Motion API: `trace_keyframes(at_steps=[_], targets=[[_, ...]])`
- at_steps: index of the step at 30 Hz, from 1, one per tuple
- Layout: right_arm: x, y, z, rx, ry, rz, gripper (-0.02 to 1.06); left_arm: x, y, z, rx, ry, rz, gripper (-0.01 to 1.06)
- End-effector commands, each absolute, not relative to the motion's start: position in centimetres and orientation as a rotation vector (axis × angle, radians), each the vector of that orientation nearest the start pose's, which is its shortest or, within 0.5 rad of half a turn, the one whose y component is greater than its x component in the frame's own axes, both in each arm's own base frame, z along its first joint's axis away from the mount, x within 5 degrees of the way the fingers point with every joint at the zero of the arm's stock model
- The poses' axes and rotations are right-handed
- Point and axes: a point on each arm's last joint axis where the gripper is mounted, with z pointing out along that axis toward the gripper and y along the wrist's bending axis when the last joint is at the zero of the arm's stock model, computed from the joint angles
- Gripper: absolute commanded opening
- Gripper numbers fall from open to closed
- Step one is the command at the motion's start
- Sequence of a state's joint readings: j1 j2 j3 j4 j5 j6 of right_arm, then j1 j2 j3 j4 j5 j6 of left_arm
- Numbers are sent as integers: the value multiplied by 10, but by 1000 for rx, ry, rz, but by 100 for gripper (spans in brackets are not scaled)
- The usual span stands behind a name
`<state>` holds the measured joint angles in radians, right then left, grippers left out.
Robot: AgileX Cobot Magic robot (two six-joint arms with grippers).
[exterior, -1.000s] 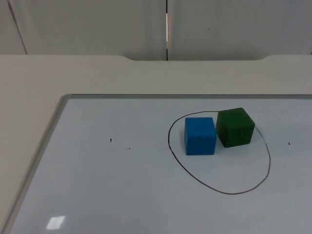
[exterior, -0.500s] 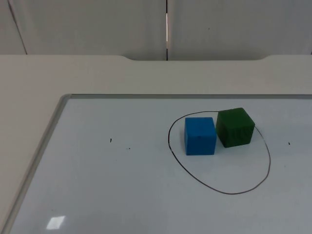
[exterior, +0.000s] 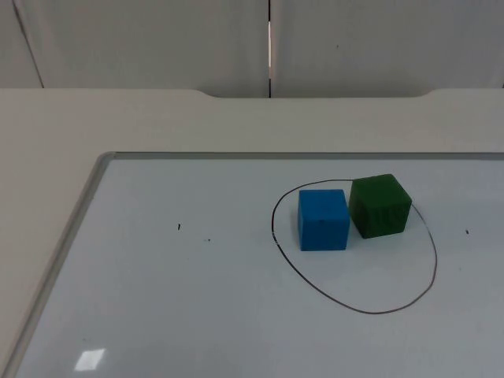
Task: Push the two cubes into the marked area.
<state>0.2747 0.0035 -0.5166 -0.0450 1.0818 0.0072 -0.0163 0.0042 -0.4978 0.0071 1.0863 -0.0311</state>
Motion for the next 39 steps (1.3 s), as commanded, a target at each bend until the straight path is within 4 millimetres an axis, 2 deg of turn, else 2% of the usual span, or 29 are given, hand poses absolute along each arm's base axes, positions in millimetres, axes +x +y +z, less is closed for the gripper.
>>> trace_keyframes(at_steps=[1, 25, 39], targets=[[-6, -6, 280, -263, 2033, 116, 105, -5, 1, 274, -23, 2065, -10, 105], [-6, -6, 280, -236, 2034, 102, 105, -5, 1, 274, -23, 2065, -10, 105], [-7, -4, 280, -11, 2046, -36, 105, -5, 1, 274, -23, 2065, -10, 105]])
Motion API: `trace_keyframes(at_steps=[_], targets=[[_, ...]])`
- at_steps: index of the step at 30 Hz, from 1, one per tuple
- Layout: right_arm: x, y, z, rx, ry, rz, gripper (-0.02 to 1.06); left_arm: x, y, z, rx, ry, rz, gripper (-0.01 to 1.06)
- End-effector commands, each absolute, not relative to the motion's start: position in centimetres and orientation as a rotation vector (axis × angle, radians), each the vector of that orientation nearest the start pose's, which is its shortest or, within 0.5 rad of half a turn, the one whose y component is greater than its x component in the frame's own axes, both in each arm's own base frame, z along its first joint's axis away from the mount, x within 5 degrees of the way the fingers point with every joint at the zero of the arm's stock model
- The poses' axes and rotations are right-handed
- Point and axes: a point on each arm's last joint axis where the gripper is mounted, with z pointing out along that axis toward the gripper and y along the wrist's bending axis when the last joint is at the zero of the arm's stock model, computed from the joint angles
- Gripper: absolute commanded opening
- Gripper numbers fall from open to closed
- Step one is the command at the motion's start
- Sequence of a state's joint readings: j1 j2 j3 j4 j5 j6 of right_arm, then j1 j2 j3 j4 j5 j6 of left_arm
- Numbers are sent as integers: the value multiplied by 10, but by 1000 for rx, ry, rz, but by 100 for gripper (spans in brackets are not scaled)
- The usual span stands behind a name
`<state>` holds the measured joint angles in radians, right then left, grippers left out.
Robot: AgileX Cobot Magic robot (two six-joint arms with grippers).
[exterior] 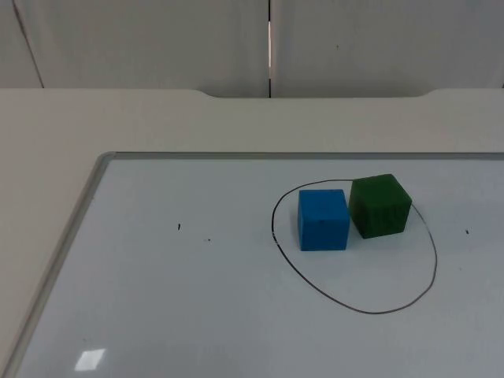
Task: Push the two cubes into the marked area.
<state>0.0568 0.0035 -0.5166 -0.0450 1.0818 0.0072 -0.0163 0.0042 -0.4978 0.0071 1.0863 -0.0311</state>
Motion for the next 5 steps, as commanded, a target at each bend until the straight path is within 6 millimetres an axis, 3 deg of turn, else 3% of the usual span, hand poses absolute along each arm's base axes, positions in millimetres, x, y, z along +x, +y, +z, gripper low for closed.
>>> trace_keyframes(at_steps=[1, 5], targets=[[-7, -4, 280, 5, 2046, -46, 105, -5, 1, 274, -23, 2065, -10, 105], [-7, -4, 280, 38, 2046, -66, 105, -5, 1, 274, -23, 2065, -10, 105]])
